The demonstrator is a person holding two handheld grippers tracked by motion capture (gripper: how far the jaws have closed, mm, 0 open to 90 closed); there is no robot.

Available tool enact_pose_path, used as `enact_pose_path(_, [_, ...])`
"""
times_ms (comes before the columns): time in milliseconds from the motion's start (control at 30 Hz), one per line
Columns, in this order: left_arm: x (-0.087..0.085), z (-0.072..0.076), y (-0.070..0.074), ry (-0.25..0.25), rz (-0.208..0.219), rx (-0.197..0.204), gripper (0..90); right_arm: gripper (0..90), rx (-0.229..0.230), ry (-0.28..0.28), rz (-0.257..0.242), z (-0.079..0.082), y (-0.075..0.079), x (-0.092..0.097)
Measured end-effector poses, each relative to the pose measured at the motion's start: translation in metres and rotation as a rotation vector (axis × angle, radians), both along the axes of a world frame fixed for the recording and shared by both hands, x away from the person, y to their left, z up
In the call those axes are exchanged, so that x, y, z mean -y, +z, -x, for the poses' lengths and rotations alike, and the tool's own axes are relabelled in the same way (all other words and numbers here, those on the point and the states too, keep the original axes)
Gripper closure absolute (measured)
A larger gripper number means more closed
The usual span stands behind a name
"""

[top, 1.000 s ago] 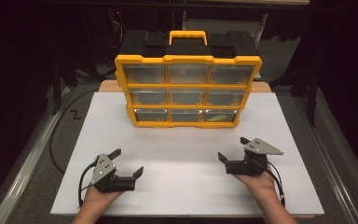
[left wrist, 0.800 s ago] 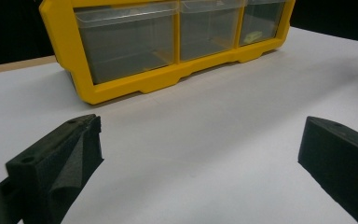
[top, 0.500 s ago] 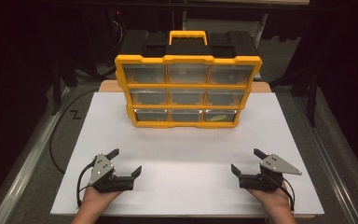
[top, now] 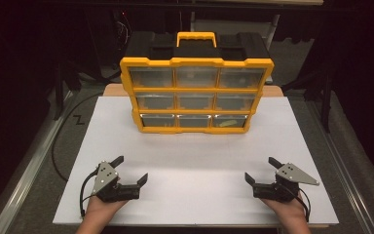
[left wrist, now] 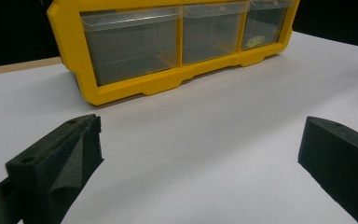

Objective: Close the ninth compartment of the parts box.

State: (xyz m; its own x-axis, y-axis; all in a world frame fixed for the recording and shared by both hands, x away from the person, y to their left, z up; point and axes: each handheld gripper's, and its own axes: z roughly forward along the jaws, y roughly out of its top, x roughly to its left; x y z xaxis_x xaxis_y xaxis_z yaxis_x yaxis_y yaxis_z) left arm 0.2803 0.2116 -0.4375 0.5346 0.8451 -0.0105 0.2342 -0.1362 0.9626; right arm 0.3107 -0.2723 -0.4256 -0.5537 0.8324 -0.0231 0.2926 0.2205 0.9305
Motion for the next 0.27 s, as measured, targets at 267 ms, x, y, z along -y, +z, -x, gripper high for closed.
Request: enact_pose_path(267, [0.0029,-0.0012,-0.0029,0.008,-0.006,-0.016,0.3,0.8,-0.009,-0.024,-0.013,-0.0005,-0.0018,0.0008])
